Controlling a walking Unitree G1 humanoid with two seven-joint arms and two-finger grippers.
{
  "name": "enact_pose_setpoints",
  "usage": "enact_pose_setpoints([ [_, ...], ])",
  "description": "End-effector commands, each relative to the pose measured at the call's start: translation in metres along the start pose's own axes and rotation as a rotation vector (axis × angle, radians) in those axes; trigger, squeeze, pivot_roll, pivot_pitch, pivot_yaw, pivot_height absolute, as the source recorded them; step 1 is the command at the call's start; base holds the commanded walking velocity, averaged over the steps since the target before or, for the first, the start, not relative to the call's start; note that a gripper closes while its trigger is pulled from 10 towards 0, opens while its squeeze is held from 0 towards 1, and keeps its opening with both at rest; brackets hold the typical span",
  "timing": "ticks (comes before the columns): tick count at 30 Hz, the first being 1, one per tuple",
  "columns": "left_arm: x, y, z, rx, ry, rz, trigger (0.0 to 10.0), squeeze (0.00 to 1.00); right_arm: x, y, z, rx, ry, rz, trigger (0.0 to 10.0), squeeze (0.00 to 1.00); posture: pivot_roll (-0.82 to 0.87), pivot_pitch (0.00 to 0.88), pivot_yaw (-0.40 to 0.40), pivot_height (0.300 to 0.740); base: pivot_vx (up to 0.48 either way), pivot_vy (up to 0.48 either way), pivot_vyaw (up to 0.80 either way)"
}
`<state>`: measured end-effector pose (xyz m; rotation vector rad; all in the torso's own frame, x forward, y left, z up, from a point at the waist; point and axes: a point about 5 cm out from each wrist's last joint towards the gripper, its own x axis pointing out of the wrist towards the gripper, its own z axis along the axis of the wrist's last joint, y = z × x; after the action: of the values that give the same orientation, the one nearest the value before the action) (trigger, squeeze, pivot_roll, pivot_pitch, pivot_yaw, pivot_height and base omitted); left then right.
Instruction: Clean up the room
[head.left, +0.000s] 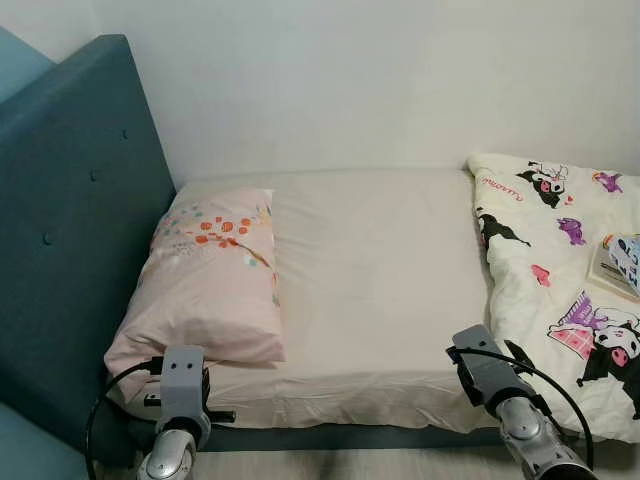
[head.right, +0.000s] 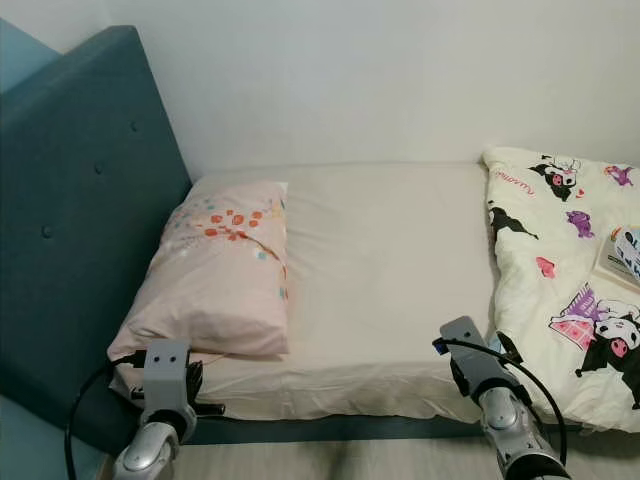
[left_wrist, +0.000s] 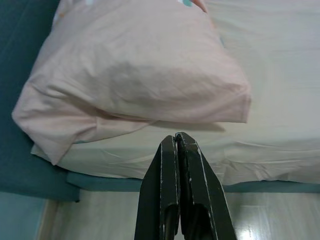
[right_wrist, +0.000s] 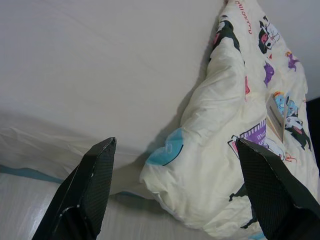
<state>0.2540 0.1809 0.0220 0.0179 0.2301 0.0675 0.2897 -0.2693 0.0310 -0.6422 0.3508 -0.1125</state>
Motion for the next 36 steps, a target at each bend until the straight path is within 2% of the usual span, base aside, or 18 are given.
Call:
enact_pose_setpoints([
  [1,-0.004,0.009,-0.004,0.018,0.013,0.022,10.0,0.00,-0.002,0.006,-0.001,-0.044,-0.005,-0.010,10.0,0.00,-0.02,0.127,0.015,0.740,0.000,0.000,0.00],
  [4,-0.005,0.010,-0.005,0.020,0.016,0.023,10.0,0.00,-0.002,0.006,0.000,-0.089,-0.011,-0.029,10.0,0.00,-0.02,0.127,0.015,0.740,0.000,0.000,0.00],
  [5,-0.007,0.011,-0.005,0.022,0.017,0.026,10.0,0.00,0.003,0.011,0.017,0.210,-0.037,0.033,10.0,0.00,-0.01,0.129,0.014,0.740,0.000,0.000,0.00],
  [6,-0.007,0.011,-0.005,0.022,0.017,0.026,10.0,0.00,0.003,0.011,0.017,0.210,-0.037,0.033,10.0,0.00,-0.01,0.129,0.014,0.740,0.000,0.000,0.00],
  [8,-0.007,0.015,-0.005,0.024,0.018,0.036,10.0,0.00,0.010,0.006,0.049,0.379,-0.111,-0.039,10.0,0.00,-0.02,0.127,0.016,0.740,0.000,0.000,0.00],
  [9,-0.007,0.015,-0.005,0.024,0.018,0.036,10.0,0.00,0.010,0.006,0.049,0.379,-0.111,-0.039,10.0,0.00,-0.02,0.127,0.016,0.740,0.000,0.000,0.00],
  [11,-0.005,0.019,-0.006,0.031,0.023,0.051,10.0,0.00,0.022,0.026,0.087,0.675,-0.020,0.037,10.0,0.00,-0.03,0.119,0.021,0.740,0.000,0.000,0.00],
  [13,0.000,0.021,-0.003,0.035,0.020,0.059,10.0,0.00,0.023,0.059,0.113,0.774,0.038,0.253,10.0,0.00,-0.02,0.114,0.017,0.740,0.000,0.000,0.00],
  [15,0.001,0.021,-0.002,0.036,0.019,0.059,10.0,0.00,0.022,0.066,0.115,0.767,0.044,0.296,10.0,0.00,-0.02,0.114,0.017,0.740,0.000,0.000,0.00],
  [17,0.005,0.021,0.001,0.037,0.014,0.062,10.0,0.00,0.018,0.087,0.124,0.742,-0.027,0.374,10.0,0.00,-0.01,0.108,0.007,0.740,0.000,0.000,0.00],
  [20,0.013,0.019,0.001,0.053,0.030,0.058,10.0,0.00,-0.001,0.139,0.104,0.512,0.118,0.497,10.0,0.00,0.02,0.100,-0.017,0.740,0.000,0.000,0.00],
  [21,0.013,0.019,0.001,0.053,0.030,0.058,10.0,0.00,-0.001,0.139,0.104,0.512,0.118,0.497,10.0,0.00,0.02,0.100,-0.017,0.740,0.000,0.000,0.00],
  [22,0.016,0.017,-0.006,0.068,0.066,0.052,10.0,0.00,-0.011,0.154,0.092,0.450,0.133,0.578,10.0,0.00,0.02,0.100,-0.021,0.740,0.000,0.000,0.00],
  [23,0.016,0.016,-0.008,0.071,0.081,0.050,10.0,0.00,-0.015,0.158,0.087,0.488,0.157,0.619,10.0,0.00,0.02,0.100,-0.021,0.740,0.000,0.000,0.00],
  [27,0.013,0.011,-0.021,0.075,0.140,0.036,10.0,0.00,-0.014,0.152,0.077,0.517,0.197,0.554,10.0,0.00,0.03,0.091,-0.028,0.740,0.000,0.000,0.00],
  [32,-0.002,0.013,-0.054,0.119,0.286,0.025,10.0,0.00,-0.003,0.130,0.081,0.678,0.130,0.398,10.0,0.00,0.03,0.084,-0.018,0.740,0.000,0.000,0.00],
  [34,-0.006,0.016,-0.056,0.103,0.268,0.021,10.0,0.00,-0.001,0.121,0.080,0.541,0.038,0.295,10.0,0.00,0.01,0.081,-0.006,0.740,0.000,0.000,0.00],
  [36,-0.006,0.016,-0.056,0.095,0.256,0.019,10.0,0.00,-0.002,0.119,0.081,0.502,0.013,0.278,10.0,0.00,0.01,0.081,-0.006,0.740,0.000,0.000,0.00],
])
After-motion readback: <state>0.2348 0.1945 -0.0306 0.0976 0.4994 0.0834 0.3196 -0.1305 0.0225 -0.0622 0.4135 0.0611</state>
